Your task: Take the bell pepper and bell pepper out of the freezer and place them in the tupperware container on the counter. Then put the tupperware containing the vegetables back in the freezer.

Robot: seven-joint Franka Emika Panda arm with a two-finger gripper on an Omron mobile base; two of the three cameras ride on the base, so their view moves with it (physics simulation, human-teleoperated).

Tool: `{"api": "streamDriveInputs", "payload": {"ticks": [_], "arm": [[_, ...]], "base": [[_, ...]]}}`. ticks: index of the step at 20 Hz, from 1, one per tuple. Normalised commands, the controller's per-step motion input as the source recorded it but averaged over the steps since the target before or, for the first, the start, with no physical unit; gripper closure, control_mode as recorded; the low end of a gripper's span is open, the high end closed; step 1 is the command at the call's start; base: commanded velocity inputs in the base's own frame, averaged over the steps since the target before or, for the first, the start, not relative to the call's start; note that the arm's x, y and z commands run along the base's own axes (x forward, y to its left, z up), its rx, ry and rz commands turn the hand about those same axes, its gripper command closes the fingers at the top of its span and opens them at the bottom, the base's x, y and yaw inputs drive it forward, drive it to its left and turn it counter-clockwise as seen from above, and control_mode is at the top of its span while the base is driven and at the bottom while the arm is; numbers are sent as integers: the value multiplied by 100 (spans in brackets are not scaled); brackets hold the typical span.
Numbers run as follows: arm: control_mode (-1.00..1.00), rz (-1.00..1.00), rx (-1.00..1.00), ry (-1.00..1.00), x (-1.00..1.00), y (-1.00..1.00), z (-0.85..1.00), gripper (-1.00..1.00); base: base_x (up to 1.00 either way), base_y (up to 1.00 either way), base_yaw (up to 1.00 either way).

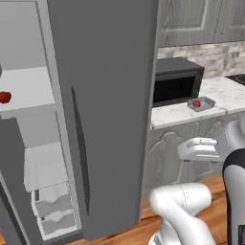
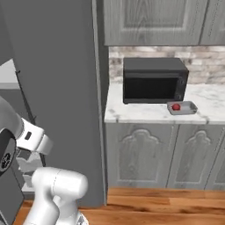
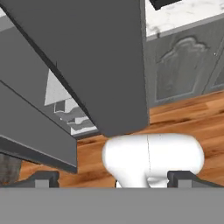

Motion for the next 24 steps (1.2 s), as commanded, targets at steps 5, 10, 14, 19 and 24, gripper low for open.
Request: {"api": "streamDriveInputs", "payload": {"ticks": [5,10,14,19,24], "arm": [[100,0,0,0,0,0,0,-100],[100,0,0,0,0,0,0,-100],[100,0,0,0,0,0,0,-100],[100,0,0,0,0,0,0,-100],[100,0,0,0,0,0,0,-100]], "base": [[59,93,-9],[9,100,-2],[0,99,0],[39,66,2],[80,43,10]]}}
